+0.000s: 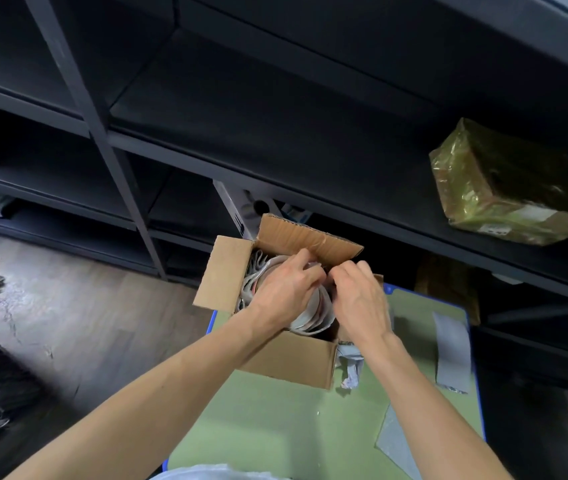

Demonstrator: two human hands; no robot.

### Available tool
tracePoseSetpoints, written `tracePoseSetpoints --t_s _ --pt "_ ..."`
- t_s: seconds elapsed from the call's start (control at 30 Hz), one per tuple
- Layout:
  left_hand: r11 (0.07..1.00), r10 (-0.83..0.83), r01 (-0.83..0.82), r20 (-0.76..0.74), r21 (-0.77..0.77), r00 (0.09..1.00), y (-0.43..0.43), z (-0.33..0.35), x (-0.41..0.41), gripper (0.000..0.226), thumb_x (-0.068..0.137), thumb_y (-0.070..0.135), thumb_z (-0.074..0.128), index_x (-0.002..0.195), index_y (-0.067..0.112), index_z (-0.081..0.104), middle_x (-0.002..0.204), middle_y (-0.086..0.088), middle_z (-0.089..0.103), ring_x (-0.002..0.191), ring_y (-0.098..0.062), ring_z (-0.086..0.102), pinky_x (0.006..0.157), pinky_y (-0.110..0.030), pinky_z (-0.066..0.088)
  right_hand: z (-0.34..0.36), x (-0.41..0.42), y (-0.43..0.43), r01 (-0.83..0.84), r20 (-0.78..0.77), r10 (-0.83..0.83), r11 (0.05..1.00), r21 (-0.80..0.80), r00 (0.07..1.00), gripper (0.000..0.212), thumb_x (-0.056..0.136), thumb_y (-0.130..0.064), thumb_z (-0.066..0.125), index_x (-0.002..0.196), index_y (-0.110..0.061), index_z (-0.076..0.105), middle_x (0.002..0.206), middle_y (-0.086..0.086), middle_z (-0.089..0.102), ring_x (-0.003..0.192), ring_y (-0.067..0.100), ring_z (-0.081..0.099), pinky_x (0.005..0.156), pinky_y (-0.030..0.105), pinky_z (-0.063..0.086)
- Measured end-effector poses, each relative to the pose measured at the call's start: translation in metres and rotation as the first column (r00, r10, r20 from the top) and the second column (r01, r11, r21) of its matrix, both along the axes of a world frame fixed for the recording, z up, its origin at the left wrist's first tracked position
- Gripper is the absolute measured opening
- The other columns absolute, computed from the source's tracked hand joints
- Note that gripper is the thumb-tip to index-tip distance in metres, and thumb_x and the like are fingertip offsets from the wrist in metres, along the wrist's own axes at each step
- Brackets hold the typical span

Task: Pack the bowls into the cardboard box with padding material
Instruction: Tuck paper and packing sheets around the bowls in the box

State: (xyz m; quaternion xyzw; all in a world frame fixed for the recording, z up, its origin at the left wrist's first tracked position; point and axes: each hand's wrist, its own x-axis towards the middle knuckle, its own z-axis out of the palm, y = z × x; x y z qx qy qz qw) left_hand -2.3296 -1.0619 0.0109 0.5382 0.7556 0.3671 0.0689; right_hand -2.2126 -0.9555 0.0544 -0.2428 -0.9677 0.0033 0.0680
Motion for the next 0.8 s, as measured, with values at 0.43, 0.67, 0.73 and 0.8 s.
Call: tracePoseSetpoints --t_s 0.43,0.67,0.73,0.8 --pt "1.000 0.013 -0.013 -0.013 -0.024 1.000 -0.001 0.006 0.001 0.013 0.093 0.017 0.056 0.092 0.013 0.068 0.098 -0.008 0.055 0.075 -0.025 0.054 0.060 -0.043 0.049 -0.001 0.010 -0.008 -0.001 0.046 0.000 1.000 0.029 0.999 0.011 0.071 -0.006 0.077 0.072 -0.016 0.074 0.076 -0.007 0.069 0.079 0.019 0.045 0.063 0.032 0.044" --pt "0.999 -0.008 0.005 -0.053 -0.050 0.999 -0.012 0.016 0.006 0.018 0.091 0.016 0.060 0.107 0.017 0.069 0.106 -0.007 0.053 0.082 -0.025 0.056 0.063 -0.039 0.052 0.020 0.044 -0.005 -0.023 -0.041 0.019 0.997 -0.077 0.999 0.018 0.091 -0.012 0.063 0.099 -0.019 0.078 0.107 -0.010 0.071 0.101 0.019 0.054 0.080 0.036 0.052" --pt "0.999 0.020 -0.022 -0.039 -0.047 0.999 -0.016 0.020 0.010 0.024 0.089 0.011 0.060 0.110 0.017 0.068 0.113 -0.008 0.053 0.085 -0.027 0.057 0.063 -0.037 0.051 0.028 0.058 -0.002 -0.001 -0.051 -0.003 0.997 -0.081 0.999 0.016 0.091 -0.010 0.064 0.099 -0.017 0.077 0.107 -0.009 0.070 0.096 0.019 0.052 0.076 0.035 0.053" --pt "0.998 0.052 -0.053 -0.027 -0.030 0.998 -0.020 0.026 0.018 0.024 0.088 0.009 0.057 0.109 0.016 0.068 0.120 -0.009 0.052 0.090 -0.026 0.056 0.066 -0.037 0.052 0.030 0.067 0.001 0.024 -0.067 -0.031 0.995 -0.095 0.997 0.015 0.092 -0.010 0.064 0.098 -0.015 0.076 0.102 -0.006 0.069 0.093 0.019 0.051 0.073 0.036 0.053"
